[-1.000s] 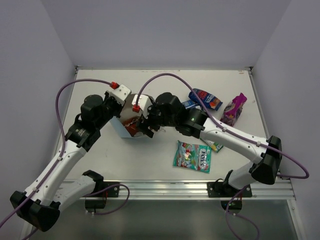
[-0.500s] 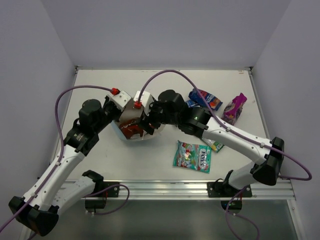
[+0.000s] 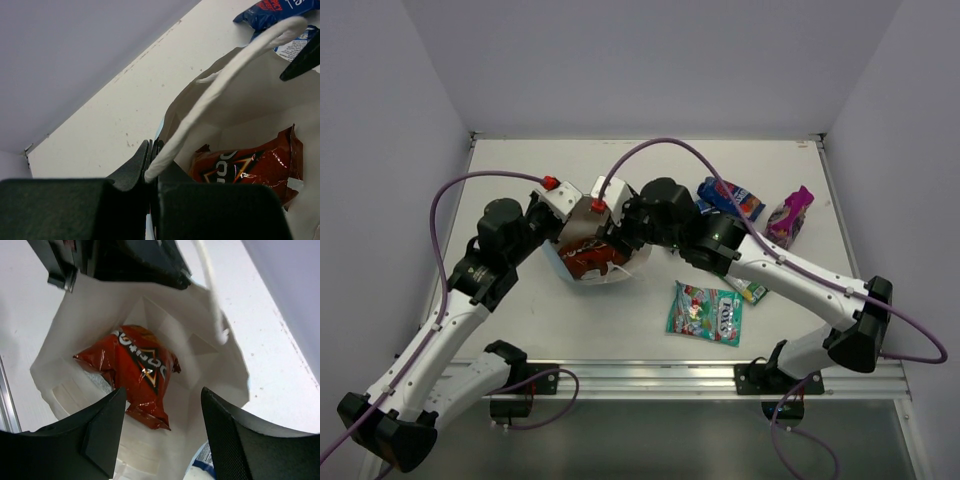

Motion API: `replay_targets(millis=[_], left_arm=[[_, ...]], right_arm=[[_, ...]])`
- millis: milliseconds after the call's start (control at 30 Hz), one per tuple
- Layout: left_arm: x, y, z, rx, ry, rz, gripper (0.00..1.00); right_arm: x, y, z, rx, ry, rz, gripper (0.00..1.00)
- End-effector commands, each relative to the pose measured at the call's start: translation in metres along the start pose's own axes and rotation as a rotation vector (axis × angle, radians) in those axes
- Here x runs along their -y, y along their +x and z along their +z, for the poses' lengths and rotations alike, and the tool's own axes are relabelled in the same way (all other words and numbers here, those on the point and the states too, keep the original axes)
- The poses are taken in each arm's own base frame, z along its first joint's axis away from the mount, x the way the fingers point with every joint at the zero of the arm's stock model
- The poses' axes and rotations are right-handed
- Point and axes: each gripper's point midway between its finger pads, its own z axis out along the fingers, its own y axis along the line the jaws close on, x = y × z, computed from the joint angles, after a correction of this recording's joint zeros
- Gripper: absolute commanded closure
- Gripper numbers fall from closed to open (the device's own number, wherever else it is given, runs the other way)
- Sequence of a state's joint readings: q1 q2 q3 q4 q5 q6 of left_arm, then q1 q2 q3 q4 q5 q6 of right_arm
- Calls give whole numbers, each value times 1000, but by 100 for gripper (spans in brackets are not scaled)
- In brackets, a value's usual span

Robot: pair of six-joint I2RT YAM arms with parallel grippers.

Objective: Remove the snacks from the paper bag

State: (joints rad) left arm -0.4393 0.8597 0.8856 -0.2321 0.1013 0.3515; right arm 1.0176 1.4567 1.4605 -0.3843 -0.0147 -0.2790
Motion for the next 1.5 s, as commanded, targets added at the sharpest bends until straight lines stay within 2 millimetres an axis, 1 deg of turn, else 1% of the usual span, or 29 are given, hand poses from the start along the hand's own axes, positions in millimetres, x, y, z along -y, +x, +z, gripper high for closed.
replay_targets(millis=[0,67,100,133,200,233,300,333,367,433,500,533,633,767,800,867,900,1000,1033,1067,1100,1167,1200,1233,1267,1300,1333,1367,1467], left_arm=[[-9,-21,1,74,-30,-3,100],[-8,-19,4,67,-28,-15,100],[-7,-19,6,66,-21,-15,100],[-7,-17,8,57,-15,-16,100],[-6,-18,9,58,-9,-16,100],[-5,-18,9,60,-4,-17,100],[-5,-19,9,64,-3,-20,100],[-4,-19,8,67,1,-20,100],[-3,-19,8,66,4,-20,100],[-1,-21,6,72,13,-19,100],[-1,-22,5,74,19,-18,100],[0,-20,5,68,20,-19,100],[5,-20,4,72,43,-25,100],[9,-19,4,76,62,-38,100],[10,-19,4,76,68,-38,100],[12,-19,5,77,75,-40,100],[12,-20,5,80,78,-41,100],[14,-19,6,76,90,-45,100],[15,-18,6,71,93,-46,100],[16,-17,6,70,96,-48,100],[16,-17,6,68,97,-49,100],[17,-14,5,59,98,-50,100],[16,-12,5,51,95,-51,100],[16,-11,5,46,92,-53,100],[16,-9,5,42,89,-52,100],[15,-8,4,40,83,-52,100],[15,-9,4,41,80,-58,100],[15,-8,3,39,78,-61,100],[14,-3,3,21,64,-75,100]], right_arm=[[-10,21,14,-43,-23,-17,36],[-22,38,19,-91,-48,-20,36],[-33,46,24,-111,-67,-34,36],[-40,57,26,-134,-80,-45,34],[-48,63,31,-136,-97,-69,33],[-53,73,36,-153,-107,-80,32],[-50,77,41,-156,-91,-105,30],[-49,84,46,-171,-82,-116,27],[-44,87,48,-181,-59,-143,25],[-40,91,54,-188,-39,-158,21],[-39,96,61,-207,-31,-170,21],[-38,93,61,-206,-30,-170,21],[-39,95,67,-204,-31,-180,18],[-40,104,77,-221,-34,-204,17],[-41,110,82,-235,-37,-207,17],[-42,111,86,-234,-35,-209,17],[-42,115,90,-241,-35,-211,17],[-36,116,97,-236,1,-211,23],[-35,118,100,-237,10,-212,28],[-31,114,102,-219,32,-212,30],[-28,113,103,-212,43,-213,38],[-24,108,101,-190,61,-218,50],[-23,104,99,-180,67,-218,59],[-22,101,98,-171,72,-218,64],[-19,92,92,-148,79,-215,68],[-18,87,89,-134,82,-214,79],[-17,81,85,-124,85,-213,88],[-16,72,78,-109,87,-205,99],[-15,51,64,-53,83,-176,100]])
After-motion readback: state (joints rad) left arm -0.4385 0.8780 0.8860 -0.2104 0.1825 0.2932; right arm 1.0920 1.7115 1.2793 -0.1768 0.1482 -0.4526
